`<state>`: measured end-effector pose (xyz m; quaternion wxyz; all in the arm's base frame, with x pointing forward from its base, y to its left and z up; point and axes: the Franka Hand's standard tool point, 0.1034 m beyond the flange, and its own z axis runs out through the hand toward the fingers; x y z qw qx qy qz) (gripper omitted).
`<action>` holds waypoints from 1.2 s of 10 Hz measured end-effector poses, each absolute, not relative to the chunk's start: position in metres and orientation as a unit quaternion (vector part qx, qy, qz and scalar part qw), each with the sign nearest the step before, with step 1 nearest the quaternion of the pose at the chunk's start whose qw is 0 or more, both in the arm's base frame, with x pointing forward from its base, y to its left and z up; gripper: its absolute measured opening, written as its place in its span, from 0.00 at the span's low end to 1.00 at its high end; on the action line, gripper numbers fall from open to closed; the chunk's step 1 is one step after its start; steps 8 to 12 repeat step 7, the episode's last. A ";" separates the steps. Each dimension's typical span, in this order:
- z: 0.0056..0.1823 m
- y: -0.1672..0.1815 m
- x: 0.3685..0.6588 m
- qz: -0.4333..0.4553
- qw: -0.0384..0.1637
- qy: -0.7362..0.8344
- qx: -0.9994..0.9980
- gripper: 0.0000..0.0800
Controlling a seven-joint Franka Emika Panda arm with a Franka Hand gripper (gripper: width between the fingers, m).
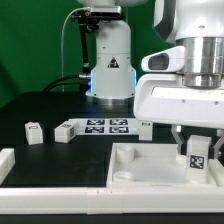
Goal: Assemble one leg
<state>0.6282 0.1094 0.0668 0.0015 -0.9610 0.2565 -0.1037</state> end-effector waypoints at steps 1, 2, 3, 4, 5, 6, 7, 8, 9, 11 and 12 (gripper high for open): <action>0.066 0.104 0.627 -0.105 0.000 0.304 -0.947 0.37; 0.067 0.098 0.625 -0.106 -0.003 0.354 -0.929 0.38; 0.067 0.086 0.620 -0.107 -0.018 0.408 -0.906 0.39; 0.068 0.082 0.618 -0.103 -0.025 0.428 -0.897 0.39; 0.067 0.080 0.617 -0.103 -0.028 0.427 -0.898 0.41; 0.067 0.080 0.617 -0.103 -0.027 0.426 -0.899 0.41; 0.067 0.081 0.617 -0.103 -0.027 0.426 -0.899 0.66; 0.067 0.081 0.617 -0.103 -0.027 0.426 -0.899 0.66; 0.067 0.081 0.617 -0.103 -0.027 0.426 -0.899 0.66; 0.067 0.081 0.617 -0.103 -0.027 0.426 -0.899 0.66; 0.067 0.081 0.617 -0.103 -0.027 0.426 -0.899 0.66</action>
Offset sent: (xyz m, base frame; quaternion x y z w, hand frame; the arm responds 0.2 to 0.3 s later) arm -0.0003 -0.0019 0.0044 -0.0261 0.0060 0.2598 0.9653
